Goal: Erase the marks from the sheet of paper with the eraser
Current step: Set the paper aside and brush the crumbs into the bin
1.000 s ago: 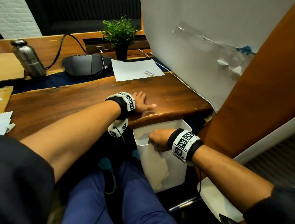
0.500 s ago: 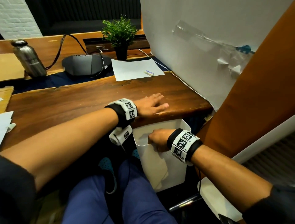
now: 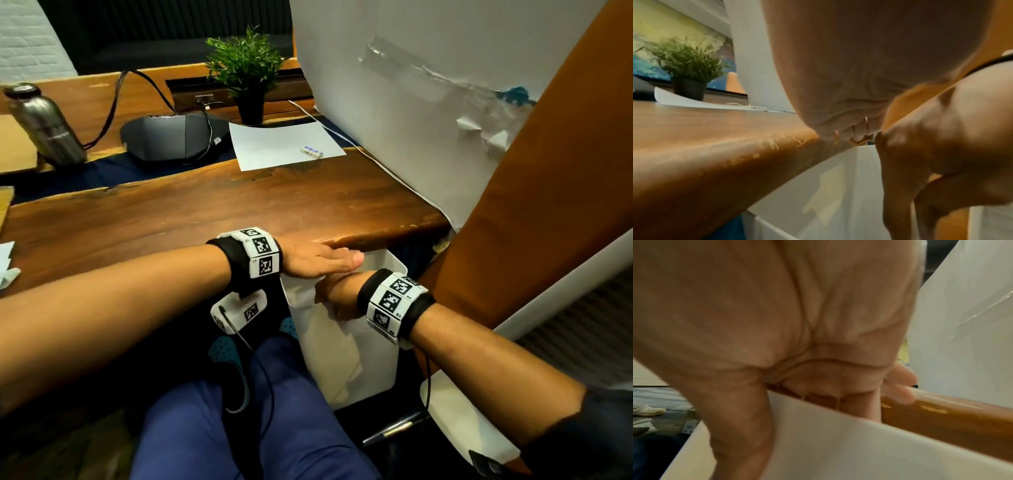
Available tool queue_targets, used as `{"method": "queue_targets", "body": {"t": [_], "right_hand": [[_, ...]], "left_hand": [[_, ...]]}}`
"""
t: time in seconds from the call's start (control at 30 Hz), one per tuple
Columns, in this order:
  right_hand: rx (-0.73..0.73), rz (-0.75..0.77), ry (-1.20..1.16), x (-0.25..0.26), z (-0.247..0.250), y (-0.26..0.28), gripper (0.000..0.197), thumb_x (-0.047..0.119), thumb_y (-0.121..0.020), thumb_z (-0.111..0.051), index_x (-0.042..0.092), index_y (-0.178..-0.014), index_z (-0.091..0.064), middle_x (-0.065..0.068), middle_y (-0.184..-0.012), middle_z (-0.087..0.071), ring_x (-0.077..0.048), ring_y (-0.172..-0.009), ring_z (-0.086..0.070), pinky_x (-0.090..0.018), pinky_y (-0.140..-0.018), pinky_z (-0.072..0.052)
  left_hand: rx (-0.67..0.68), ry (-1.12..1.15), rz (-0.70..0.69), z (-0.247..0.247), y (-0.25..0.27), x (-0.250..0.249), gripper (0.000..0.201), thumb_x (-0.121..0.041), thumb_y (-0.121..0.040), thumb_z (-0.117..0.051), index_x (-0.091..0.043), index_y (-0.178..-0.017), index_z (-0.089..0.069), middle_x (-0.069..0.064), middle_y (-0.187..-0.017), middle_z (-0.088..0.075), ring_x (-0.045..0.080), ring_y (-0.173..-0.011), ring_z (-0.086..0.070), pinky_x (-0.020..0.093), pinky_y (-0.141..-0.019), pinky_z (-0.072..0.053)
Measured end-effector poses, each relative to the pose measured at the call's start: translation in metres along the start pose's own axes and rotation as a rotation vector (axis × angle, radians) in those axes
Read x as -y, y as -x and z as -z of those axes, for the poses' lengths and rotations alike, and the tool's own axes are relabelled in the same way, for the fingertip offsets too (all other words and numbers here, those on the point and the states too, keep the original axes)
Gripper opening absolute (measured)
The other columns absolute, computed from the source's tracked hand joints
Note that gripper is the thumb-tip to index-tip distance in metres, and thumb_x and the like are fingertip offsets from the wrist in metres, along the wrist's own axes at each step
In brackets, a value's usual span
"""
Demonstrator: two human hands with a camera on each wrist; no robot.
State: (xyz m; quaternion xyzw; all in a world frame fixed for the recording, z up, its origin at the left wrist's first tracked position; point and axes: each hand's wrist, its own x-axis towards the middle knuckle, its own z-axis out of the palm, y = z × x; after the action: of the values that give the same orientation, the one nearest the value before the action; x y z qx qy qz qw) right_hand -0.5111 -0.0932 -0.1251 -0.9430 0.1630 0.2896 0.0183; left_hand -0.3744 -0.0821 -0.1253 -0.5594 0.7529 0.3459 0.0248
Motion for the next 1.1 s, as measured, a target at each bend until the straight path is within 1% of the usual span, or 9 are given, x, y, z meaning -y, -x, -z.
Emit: {"method": "queue_targets", "body": {"t": [0.2, 0.3, 0.4, 0.5, 0.6, 0.7, 0.8, 0.93, 1.1], "right_hand": [[-0.003, 0.036, -0.027, -0.002, 0.001, 0.001, 0.013, 0.005, -0.083, -0.065, 0.004, -0.096, -0.069, -0.016, -0.097, -0.07, -0.033, -0.091, -0.065, -0.028, -0.065, -0.039], [0.001, 0.028, -0.039, -0.003, 0.003, 0.0, 0.014, 0.005, -0.086, -0.062, 0.003, -0.098, -0.068, -0.017, -0.098, -0.07, -0.033, -0.094, -0.065, -0.029, -0.066, -0.039], [0.029, -0.016, 0.015, -0.002, 0.004, 0.0, 0.036, 0.017, -0.09, -0.068, 0.011, -0.125, -0.062, -0.011, -0.124, -0.064, -0.031, -0.118, -0.059, -0.031, -0.083, -0.043], [0.012, -0.046, 0.047, -0.001, 0.002, 0.003, 0.051, 0.023, -0.095, -0.062, 0.015, -0.143, -0.048, -0.012, -0.146, -0.048, -0.033, -0.135, -0.044, -0.039, -0.106, -0.037], [-0.021, -0.028, -0.02, -0.002, -0.001, 0.001, 0.045, 0.018, -0.092, -0.064, 0.014, -0.136, -0.056, -0.013, -0.137, -0.055, -0.033, -0.126, -0.052, -0.036, -0.099, -0.042], [-0.022, -0.018, -0.055, -0.003, -0.002, -0.005, 0.035, 0.012, -0.084, -0.071, 0.011, -0.119, -0.065, -0.012, -0.119, -0.064, -0.031, -0.112, -0.06, -0.026, -0.079, -0.041], [-0.015, -0.016, -0.006, -0.004, 0.0, -0.006, 0.043, 0.017, -0.088, -0.07, 0.009, -0.129, -0.06, -0.013, -0.13, -0.06, -0.031, -0.124, -0.054, -0.029, -0.088, -0.04], [-0.061, -0.059, 0.072, -0.008, -0.001, -0.009, 0.054, 0.023, -0.094, -0.062, 0.013, -0.144, -0.047, -0.017, -0.15, -0.041, -0.038, -0.138, -0.037, -0.046, -0.111, -0.032], [0.016, -0.039, -0.1, -0.01, -0.014, -0.028, 0.04, 0.012, -0.086, -0.071, 0.011, -0.125, -0.062, -0.011, -0.12, -0.064, -0.03, -0.111, -0.061, -0.028, -0.078, -0.042]], "left_hand": [[-0.386, -0.072, 0.235, 0.029, -0.012, 0.002, 0.079, -0.064, -0.095, -0.012, -0.015, -0.156, -0.018, 0.006, -0.164, -0.009, 0.02, -0.151, -0.007, 0.043, -0.121, -0.003], [-0.296, -0.188, 0.339, 0.021, -0.022, 0.009, 0.088, -0.072, -0.092, -0.01, -0.012, -0.157, -0.006, 0.007, -0.164, 0.004, 0.022, -0.151, 0.003, 0.047, -0.12, 0.001], [-0.143, -0.239, 0.162, 0.003, -0.024, -0.005, 0.109, -0.088, -0.073, 0.004, -0.018, -0.157, -0.003, 0.001, -0.163, 0.011, 0.018, -0.15, 0.011, 0.043, -0.12, 0.009], [-0.007, -0.024, 0.059, -0.003, -0.017, -0.012, 0.099, -0.088, -0.076, -0.005, -0.031, -0.155, -0.022, -0.006, -0.163, -0.015, 0.015, -0.149, -0.012, 0.042, -0.122, -0.003], [-0.134, 0.069, -0.09, -0.001, -0.011, -0.005, 0.086, -0.081, -0.085, -0.016, -0.031, -0.155, -0.022, -0.009, -0.16, -0.023, 0.01, -0.147, -0.022, 0.039, -0.121, -0.014], [-0.336, -0.077, 0.112, 0.005, -0.015, 0.004, 0.076, -0.065, -0.095, -0.015, -0.022, -0.157, -0.013, 0.001, -0.164, -0.008, 0.017, -0.151, -0.005, 0.047, -0.121, 0.0], [-0.233, -0.208, 0.202, -0.001, -0.015, 0.006, 0.087, -0.074, -0.089, -0.008, -0.018, -0.157, -0.008, 0.002, -0.164, 0.005, 0.018, -0.15, 0.008, 0.049, -0.12, 0.007], [-0.09, 0.074, -0.024, -0.003, -0.004, -0.001, 0.094, -0.084, -0.082, -0.012, -0.023, -0.142, -0.049, 0.002, -0.149, -0.047, 0.023, -0.138, -0.04, 0.044, -0.116, -0.027], [-0.374, -0.124, 0.082, 0.014, 0.011, 0.003, 0.064, -0.058, -0.098, -0.036, -0.015, -0.144, -0.046, 0.005, -0.155, -0.037, 0.018, -0.146, -0.027, 0.041, -0.117, -0.026]]}}
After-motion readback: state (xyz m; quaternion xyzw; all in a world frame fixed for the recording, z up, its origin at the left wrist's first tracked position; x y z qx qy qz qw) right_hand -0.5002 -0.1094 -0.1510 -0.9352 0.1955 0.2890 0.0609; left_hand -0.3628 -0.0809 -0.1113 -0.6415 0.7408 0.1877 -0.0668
